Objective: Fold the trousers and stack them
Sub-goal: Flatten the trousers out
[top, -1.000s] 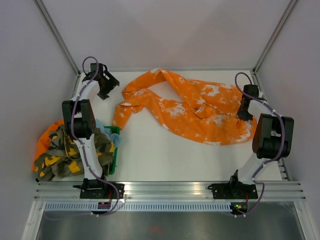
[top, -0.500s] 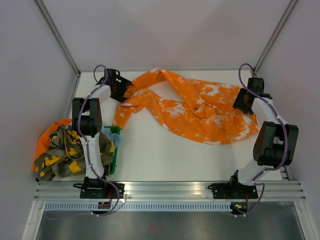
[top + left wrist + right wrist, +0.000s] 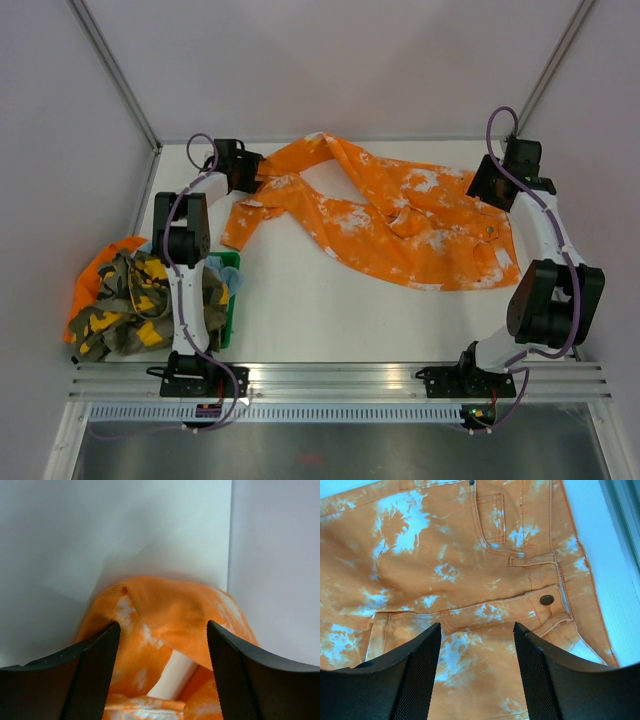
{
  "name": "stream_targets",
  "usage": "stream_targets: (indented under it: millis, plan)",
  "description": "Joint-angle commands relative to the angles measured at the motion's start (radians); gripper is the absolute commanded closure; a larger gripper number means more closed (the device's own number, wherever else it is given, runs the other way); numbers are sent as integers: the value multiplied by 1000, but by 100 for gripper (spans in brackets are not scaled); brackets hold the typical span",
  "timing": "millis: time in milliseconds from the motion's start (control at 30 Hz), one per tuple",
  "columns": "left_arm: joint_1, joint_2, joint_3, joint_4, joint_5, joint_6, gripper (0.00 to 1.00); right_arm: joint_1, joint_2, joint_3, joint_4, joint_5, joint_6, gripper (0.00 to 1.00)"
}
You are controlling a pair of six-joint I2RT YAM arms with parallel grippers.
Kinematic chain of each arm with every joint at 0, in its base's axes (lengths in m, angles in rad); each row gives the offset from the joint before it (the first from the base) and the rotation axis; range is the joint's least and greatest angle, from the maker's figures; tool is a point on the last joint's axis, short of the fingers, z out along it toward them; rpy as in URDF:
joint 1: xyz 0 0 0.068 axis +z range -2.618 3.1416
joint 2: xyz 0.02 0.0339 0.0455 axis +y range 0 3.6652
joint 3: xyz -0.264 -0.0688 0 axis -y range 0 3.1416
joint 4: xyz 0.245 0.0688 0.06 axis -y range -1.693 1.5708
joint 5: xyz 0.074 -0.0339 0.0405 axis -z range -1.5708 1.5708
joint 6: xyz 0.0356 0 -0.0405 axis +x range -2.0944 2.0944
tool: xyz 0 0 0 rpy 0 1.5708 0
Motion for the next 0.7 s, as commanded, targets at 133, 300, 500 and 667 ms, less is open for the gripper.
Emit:
stream_targets:
  millis: [133,300,500,667]
  plan:
    - [3,215,253,-163,-71,-89,70,3,3,52,-17,-27,-2,33]
    - [12,226,313,-238,-122,-60,98,3,6,55,-17,-17,-13,33]
    - [55,27,345,-162,-238,214,98,3,3,61,15,-36,4,32]
    - [23,-220,315,178,-344,803,98,3,43,78,51,-16,46,32]
